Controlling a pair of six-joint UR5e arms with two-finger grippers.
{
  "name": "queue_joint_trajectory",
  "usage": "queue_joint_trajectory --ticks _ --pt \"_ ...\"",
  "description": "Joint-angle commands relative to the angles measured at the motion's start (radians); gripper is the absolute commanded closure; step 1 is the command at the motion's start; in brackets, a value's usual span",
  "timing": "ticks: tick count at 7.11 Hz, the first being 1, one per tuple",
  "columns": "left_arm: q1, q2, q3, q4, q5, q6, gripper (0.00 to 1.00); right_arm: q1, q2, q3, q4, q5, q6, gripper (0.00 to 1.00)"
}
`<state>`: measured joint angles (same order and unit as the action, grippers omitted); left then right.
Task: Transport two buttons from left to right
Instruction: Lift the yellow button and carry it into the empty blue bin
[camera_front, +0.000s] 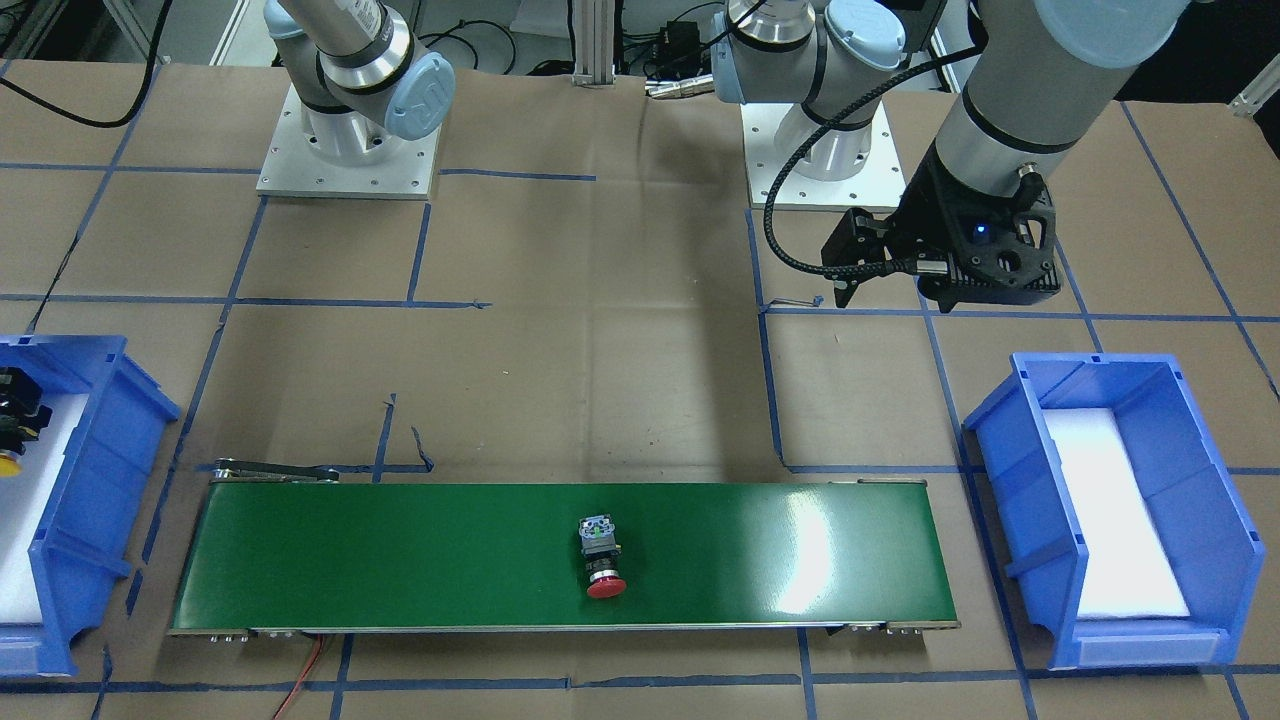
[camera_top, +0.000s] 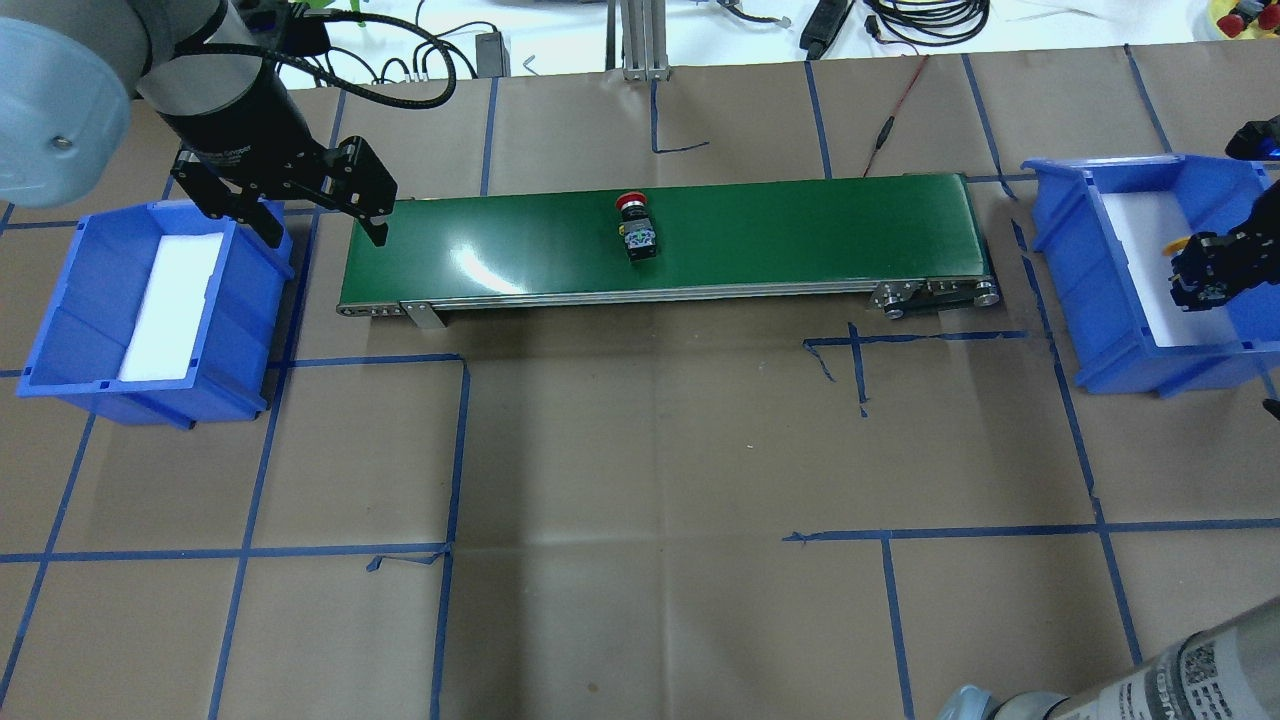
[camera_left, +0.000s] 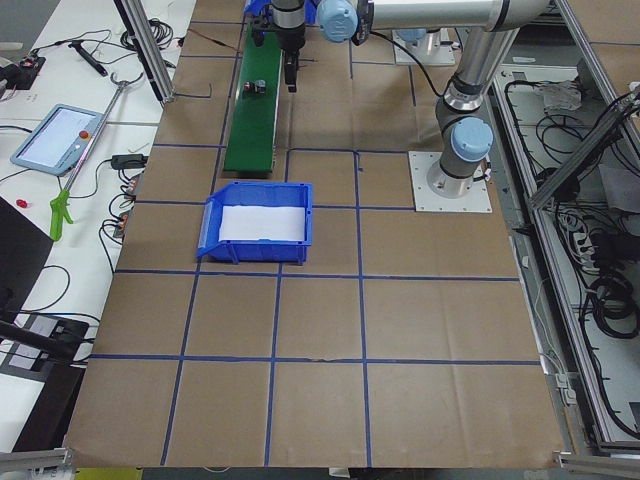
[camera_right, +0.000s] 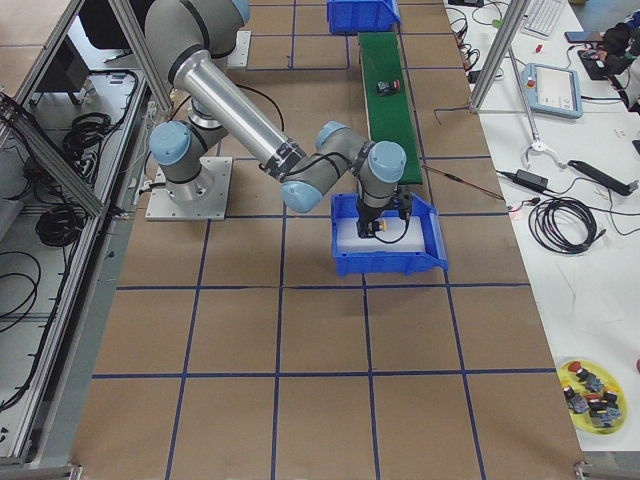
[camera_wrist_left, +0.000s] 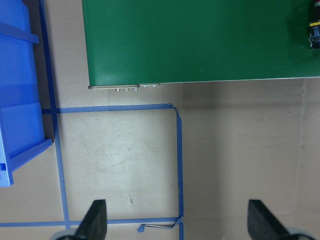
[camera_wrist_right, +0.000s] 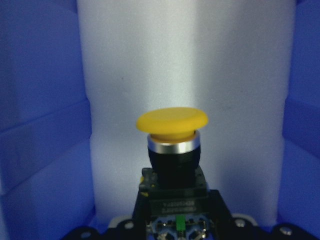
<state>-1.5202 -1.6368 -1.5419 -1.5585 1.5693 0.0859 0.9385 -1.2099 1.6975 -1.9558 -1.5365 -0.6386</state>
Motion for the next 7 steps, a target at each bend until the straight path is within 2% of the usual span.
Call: queue_joint_trajectory --ticks 1,3,4,5,6,7 --pt "0.000 0.000 0.000 0.000 -0.002 0.000 0.00 0.000 0.032 0.008 -0.017 0.001 -0.001 0.97" --pt "0.000 0.000 0.000 0.000 -0.002 0.000 0.00 0.000 0.050 0.011 -0.017 0.000 0.000 0.96" --pt "0.000 0.000 0.000 0.000 0.000 0.000 0.00 0.000 0.052 0.024 -0.017 -0.004 0.000 0.91" --pt "0.000 0.000 0.000 0.000 0.000 0.000 0.00 0.000 0.053 0.030 -0.018 -0.001 0.000 0.61" --pt "0.000 0.000 0.000 0.000 0.000 0.000 0.00 0.000 0.053 0.030 -0.018 0.003 0.005 0.23" --pt "0.000 0.002 0.000 0.000 0.000 0.000 0.00 0.000 0.053 0.027 -0.018 0.003 0.005 0.19"
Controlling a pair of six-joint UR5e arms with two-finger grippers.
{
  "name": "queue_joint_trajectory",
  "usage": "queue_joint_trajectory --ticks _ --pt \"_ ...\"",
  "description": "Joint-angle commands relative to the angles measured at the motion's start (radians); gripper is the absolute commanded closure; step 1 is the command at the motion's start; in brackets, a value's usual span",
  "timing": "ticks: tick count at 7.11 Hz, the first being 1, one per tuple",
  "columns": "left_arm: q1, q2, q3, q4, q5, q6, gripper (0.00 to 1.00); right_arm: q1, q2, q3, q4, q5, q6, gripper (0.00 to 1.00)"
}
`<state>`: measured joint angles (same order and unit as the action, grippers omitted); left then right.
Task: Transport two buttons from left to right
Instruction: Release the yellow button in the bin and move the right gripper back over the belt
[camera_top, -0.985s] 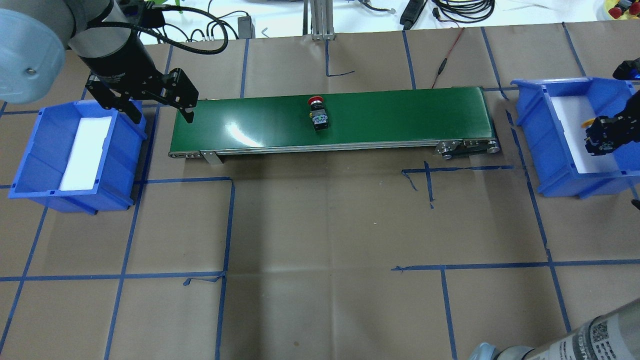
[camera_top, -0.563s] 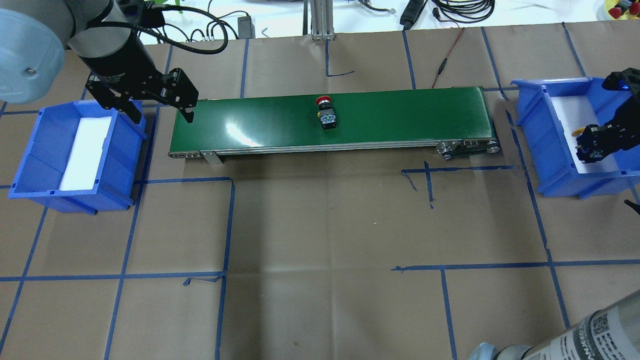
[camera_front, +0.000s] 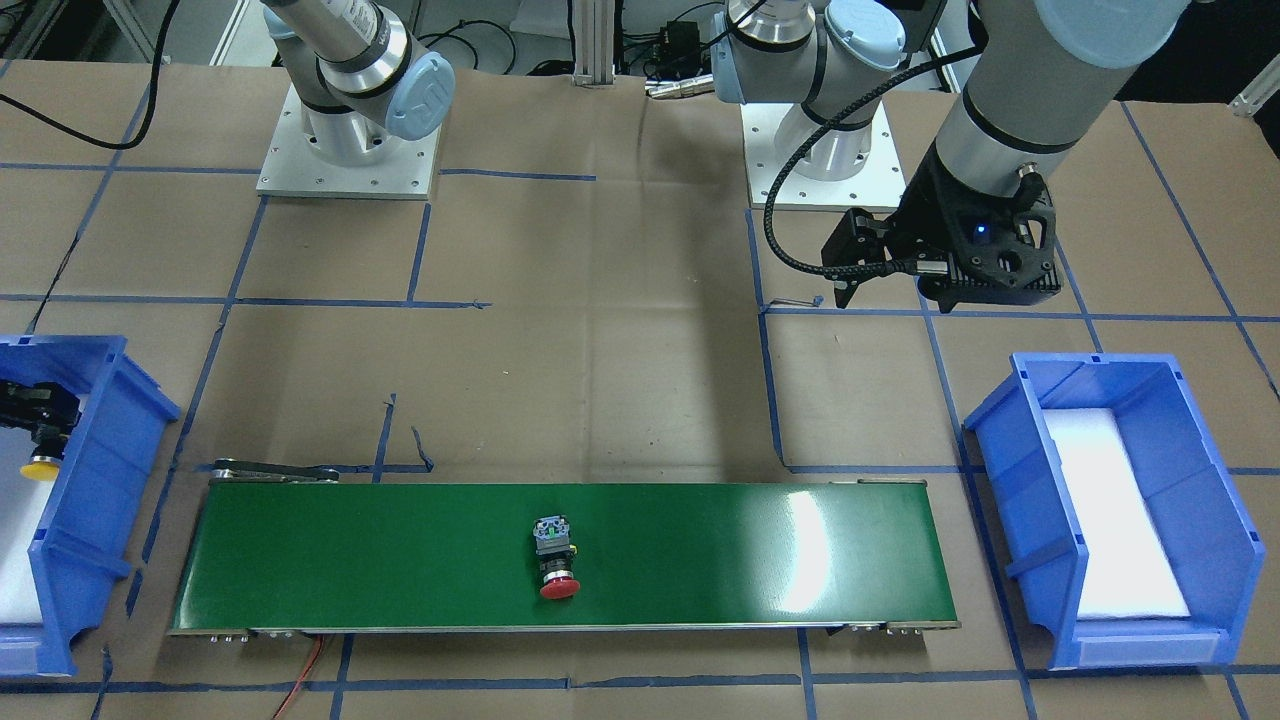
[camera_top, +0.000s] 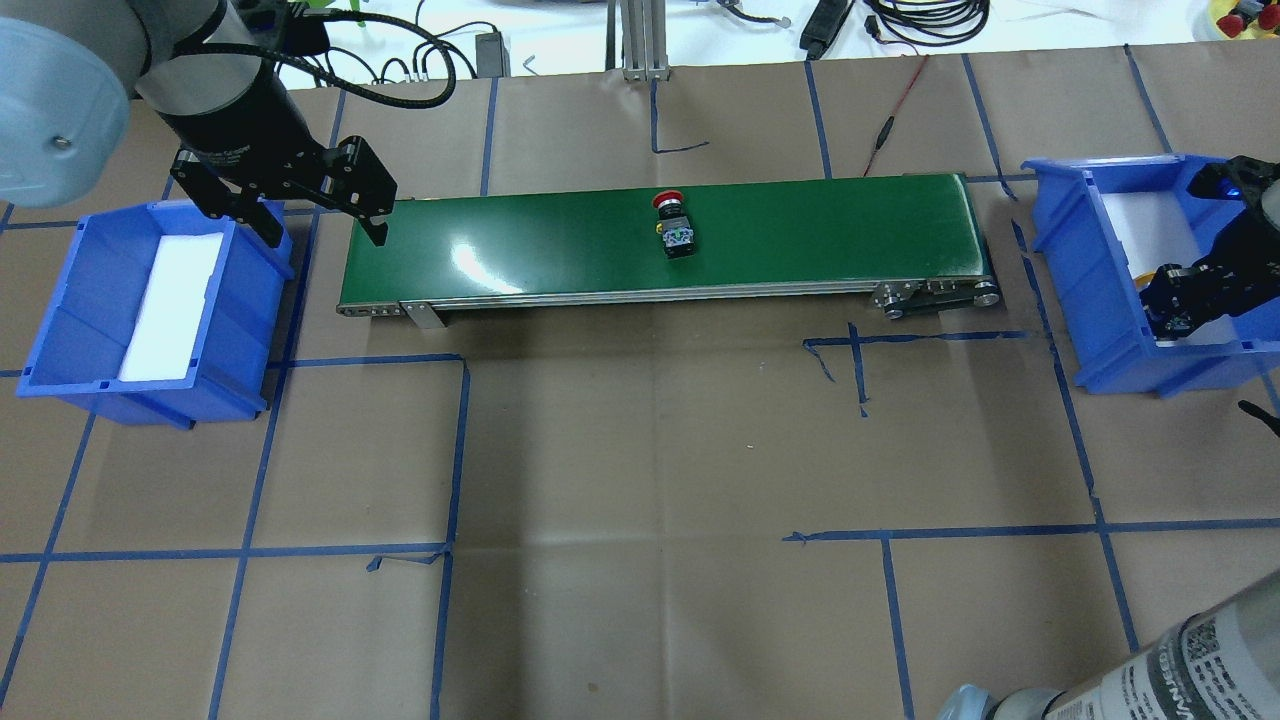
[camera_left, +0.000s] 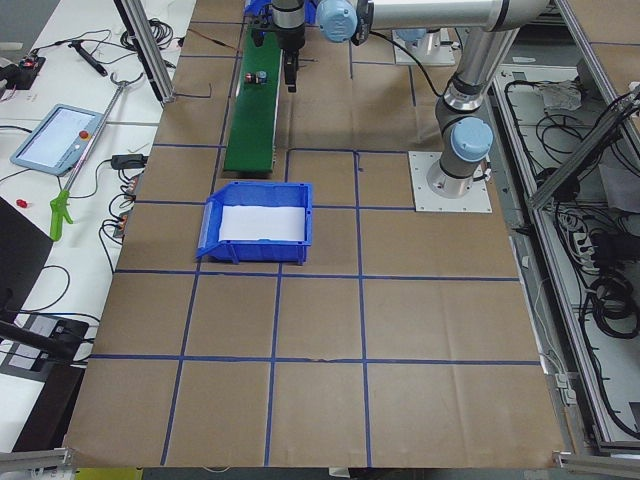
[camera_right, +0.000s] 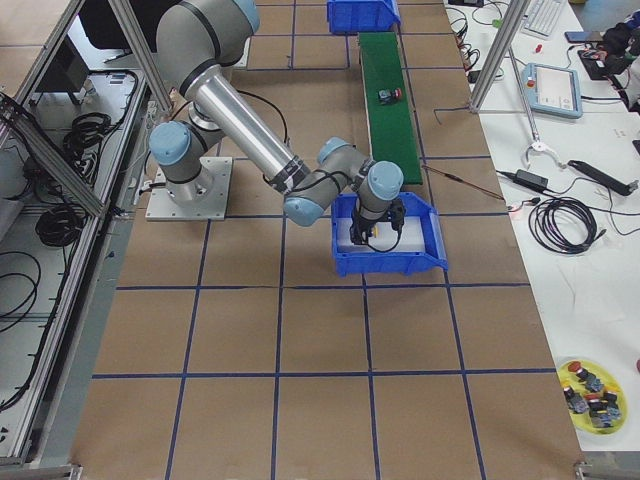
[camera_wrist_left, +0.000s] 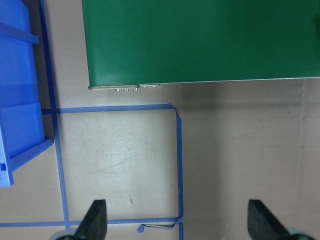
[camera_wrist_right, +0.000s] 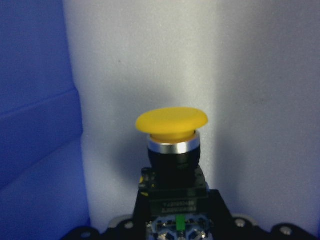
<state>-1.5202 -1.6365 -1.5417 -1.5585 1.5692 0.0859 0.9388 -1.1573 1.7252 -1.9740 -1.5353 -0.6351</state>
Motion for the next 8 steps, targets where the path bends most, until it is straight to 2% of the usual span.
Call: queue_joint_trajectory --ticks 1,3,4,6,8 --pt "0.000 0.000 0.000 0.000 0.000 0.000 0.00 0.002 0.001 -0.010 0.000 0.004 0.002 0.17" --pt "0.000 0.000 0.000 0.000 0.000 0.000 0.00 0.011 -0.010 -0.033 0.001 0.046 0.003 0.07" --pt "0.000 0.000 0.000 0.000 0.000 0.000 0.00 0.024 -0.019 -0.085 0.012 0.040 0.005 0.01" --pt "0.000 0.000 0.000 0.000 0.000 0.000 0.00 0.072 -0.070 -0.192 0.038 0.040 0.064 0.01" --pt "0.000 0.001 0.000 0.000 0.000 0.000 0.00 0.148 -0.091 -0.251 0.044 0.040 0.158 0.01"
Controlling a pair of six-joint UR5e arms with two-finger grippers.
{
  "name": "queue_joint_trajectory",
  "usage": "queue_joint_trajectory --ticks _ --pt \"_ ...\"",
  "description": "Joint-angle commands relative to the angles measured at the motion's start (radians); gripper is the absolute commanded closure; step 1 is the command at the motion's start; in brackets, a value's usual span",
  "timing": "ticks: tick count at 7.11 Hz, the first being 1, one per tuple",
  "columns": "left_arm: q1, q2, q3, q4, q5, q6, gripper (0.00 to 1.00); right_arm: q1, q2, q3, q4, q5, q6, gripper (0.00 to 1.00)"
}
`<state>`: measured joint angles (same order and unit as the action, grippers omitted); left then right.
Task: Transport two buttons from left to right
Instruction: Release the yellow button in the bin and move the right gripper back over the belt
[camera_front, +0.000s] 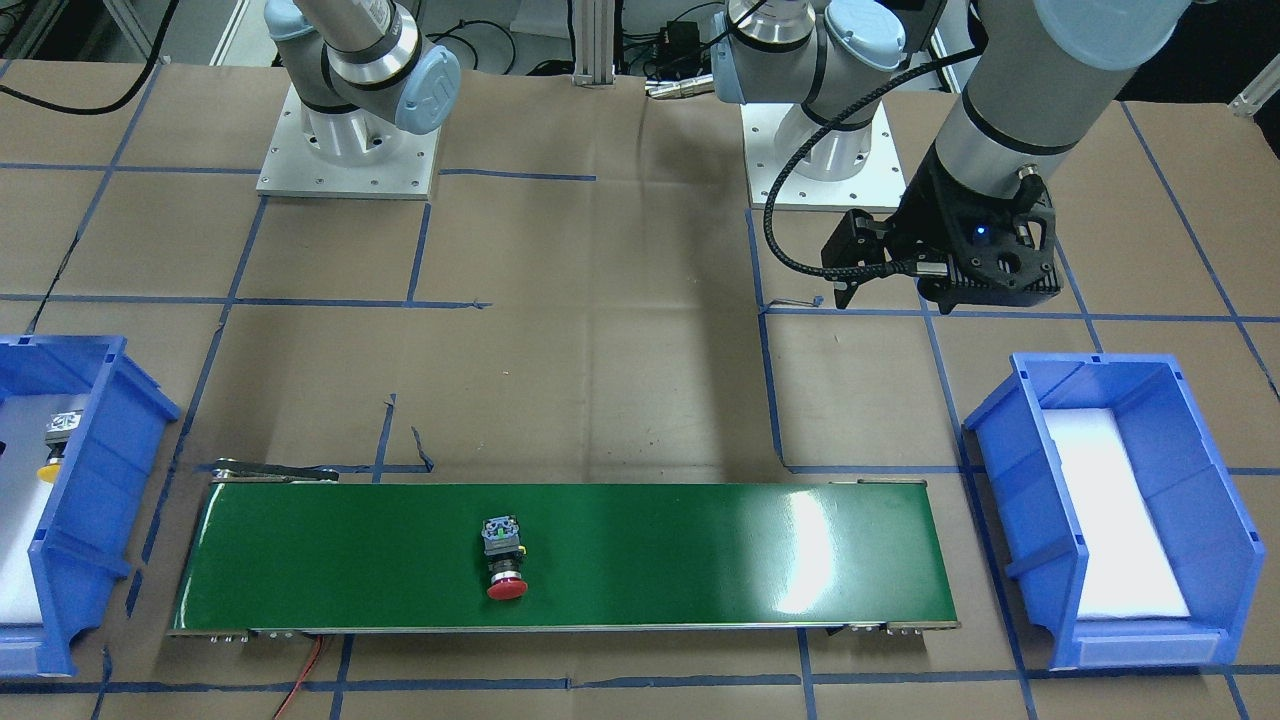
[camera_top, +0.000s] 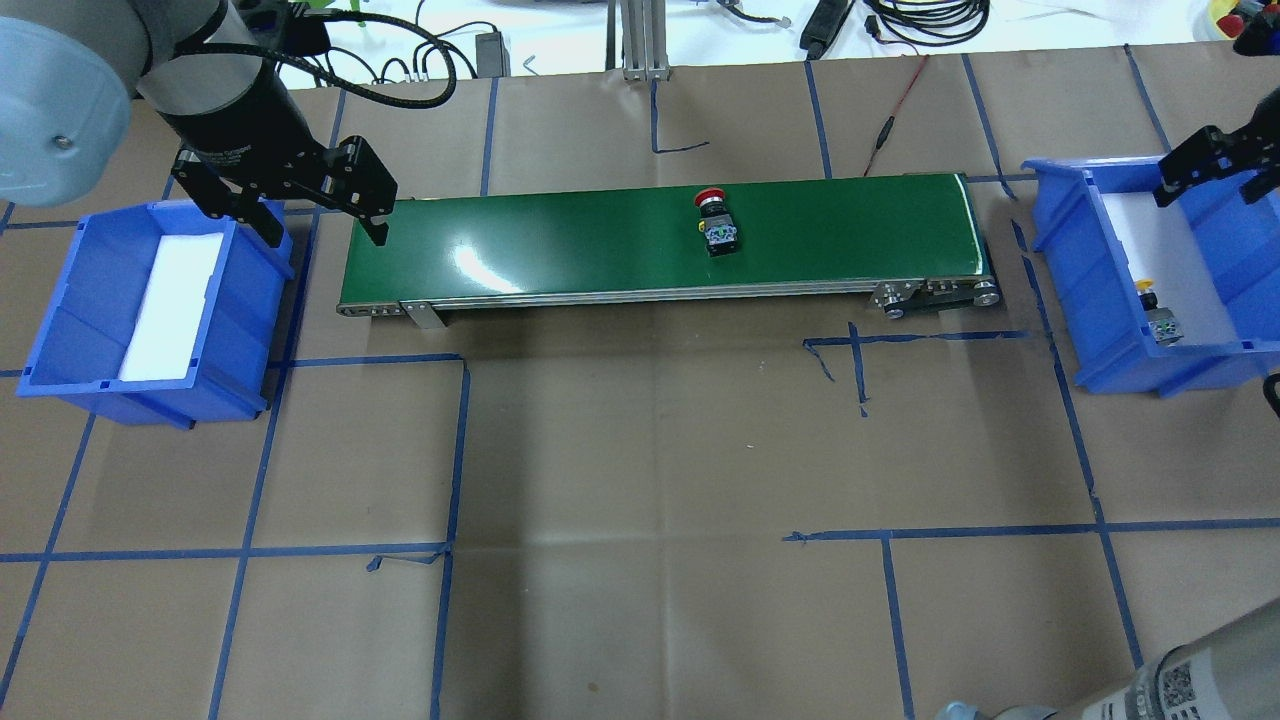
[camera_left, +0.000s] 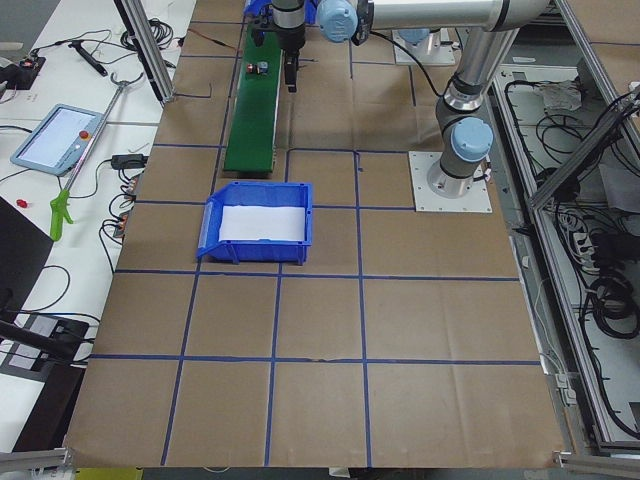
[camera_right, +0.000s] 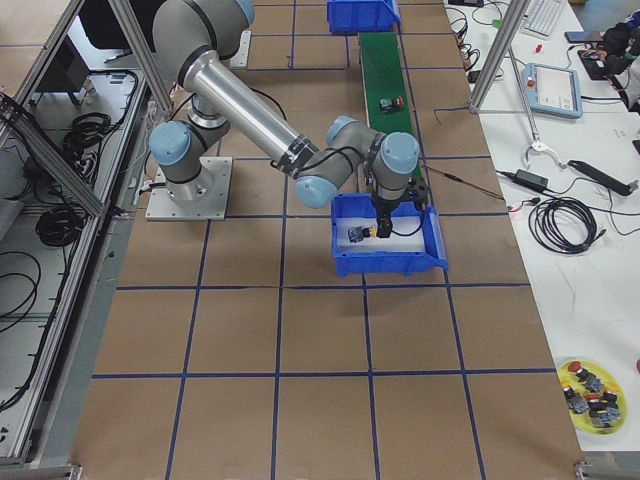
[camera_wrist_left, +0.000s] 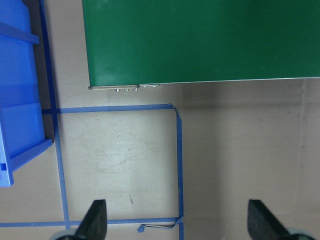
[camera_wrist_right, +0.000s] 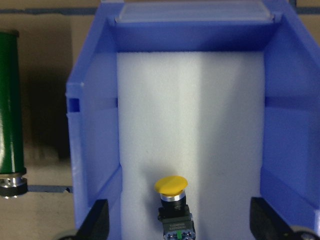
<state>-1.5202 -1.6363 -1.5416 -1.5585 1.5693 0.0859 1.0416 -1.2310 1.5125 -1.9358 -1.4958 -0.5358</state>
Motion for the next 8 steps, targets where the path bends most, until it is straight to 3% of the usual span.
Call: queue_joint_trajectory --ticks 1,4,8 --pt "0.000 0.000 0.000 0.000 -0.002 0.000 0.00 0.104 -0.021 -0.041 0.017 0.002 0.123 0.01" --pt "0.000 0.000 0.002 0.000 -0.002 -0.003 0.00 0.323 -0.008 -0.040 0.005 0.041 0.322 0.01" --pt "0.000 0.000 0.000 0.000 0.000 0.000 0.00 0.461 0.014 -0.035 -0.035 0.043 0.436 0.01"
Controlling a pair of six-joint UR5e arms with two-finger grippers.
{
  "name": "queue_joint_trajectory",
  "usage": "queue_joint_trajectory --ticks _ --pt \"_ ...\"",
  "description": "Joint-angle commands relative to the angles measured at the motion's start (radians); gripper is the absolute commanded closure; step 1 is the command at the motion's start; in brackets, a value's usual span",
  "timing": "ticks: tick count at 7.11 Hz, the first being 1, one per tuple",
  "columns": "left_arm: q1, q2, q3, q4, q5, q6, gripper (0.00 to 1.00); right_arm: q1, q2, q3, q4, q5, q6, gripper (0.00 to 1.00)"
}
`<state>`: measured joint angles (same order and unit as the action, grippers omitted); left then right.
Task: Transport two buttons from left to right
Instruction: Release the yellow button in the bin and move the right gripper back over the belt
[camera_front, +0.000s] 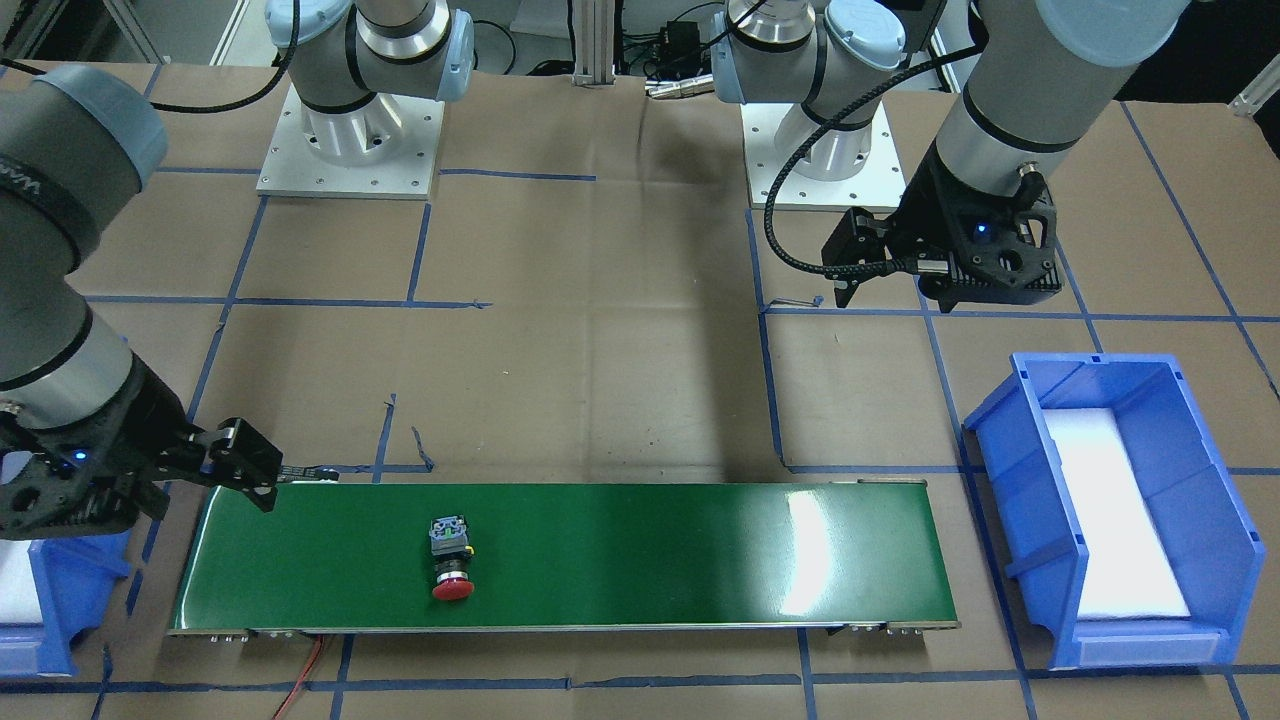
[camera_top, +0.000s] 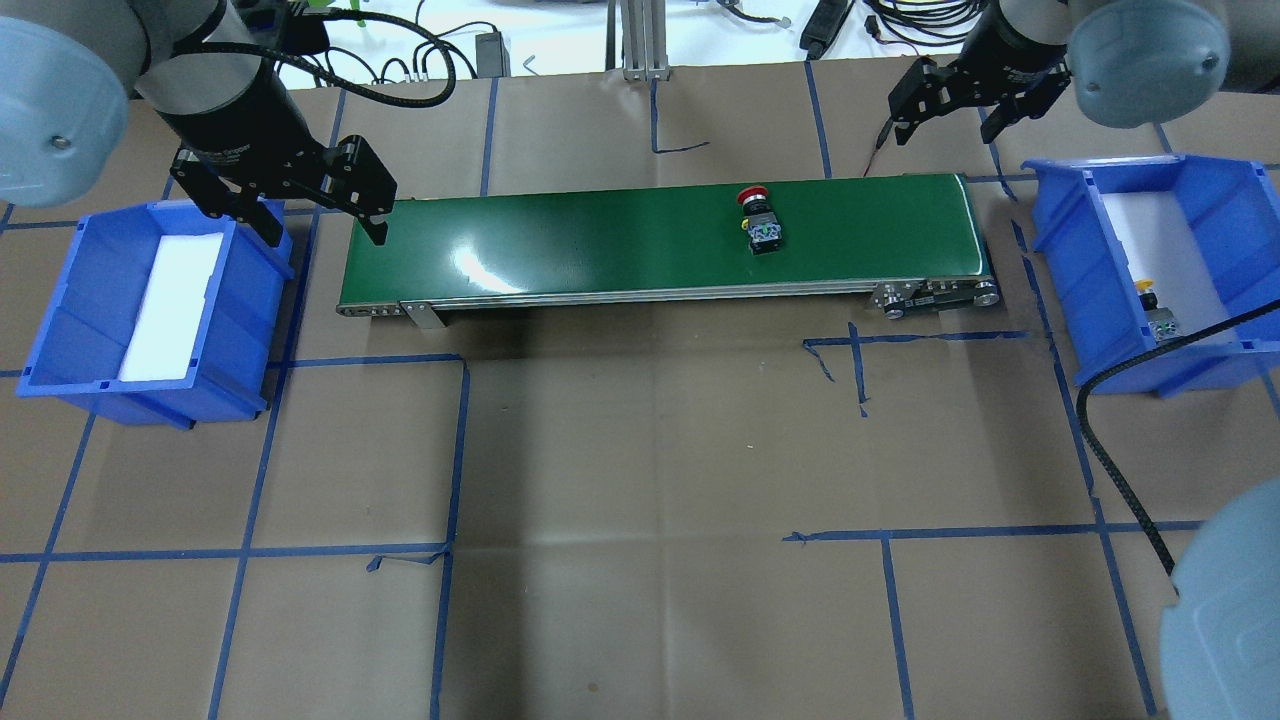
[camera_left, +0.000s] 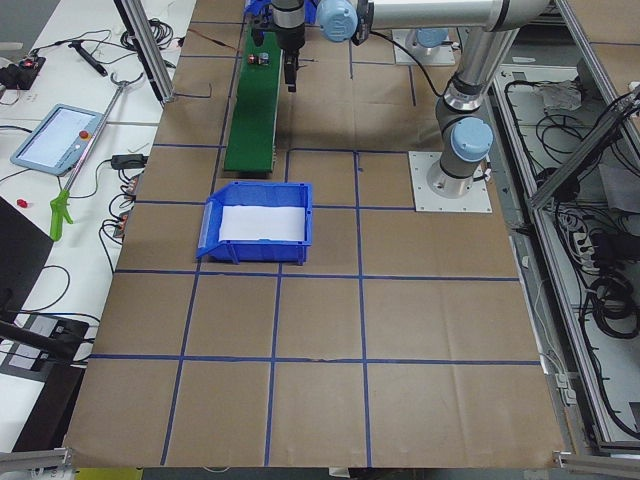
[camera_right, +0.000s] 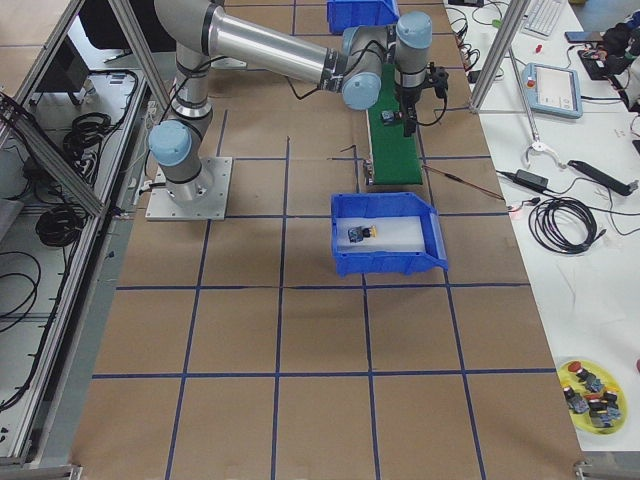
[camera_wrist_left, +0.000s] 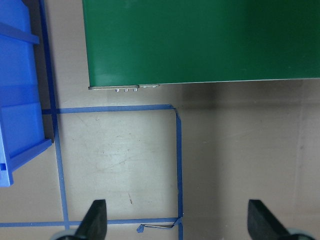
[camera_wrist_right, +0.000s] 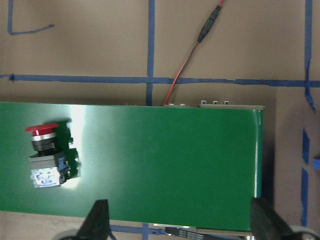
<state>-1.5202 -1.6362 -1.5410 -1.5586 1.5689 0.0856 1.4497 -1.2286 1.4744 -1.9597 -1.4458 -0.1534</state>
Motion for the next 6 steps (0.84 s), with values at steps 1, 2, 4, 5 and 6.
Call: queue_joint_trajectory --ticks 1,2,4,5,6 --pt "0.000 0.001 -0.001 0.000 0.000 -0.001 0.00 0.076 0.024 0.015 -0.027 -0.007 0.086 0.02" --pt "0.000 0.001 -0.001 0.000 0.000 0.000 0.00 0.087 0.046 0.032 -0.078 -0.011 0.086 0.02" --pt "0.000 0.001 -0.001 0.000 0.000 0.000 0.00 0.092 0.051 0.073 -0.091 -0.011 0.087 0.02" --pt "0.000 0.001 -0.001 0.000 0.000 0.000 0.00 0.092 0.055 0.073 -0.093 -0.011 0.087 0.02" --pt "0.000 0.001 -0.002 0.000 0.000 0.000 0.00 0.095 0.067 0.073 -0.093 -0.011 0.087 0.02"
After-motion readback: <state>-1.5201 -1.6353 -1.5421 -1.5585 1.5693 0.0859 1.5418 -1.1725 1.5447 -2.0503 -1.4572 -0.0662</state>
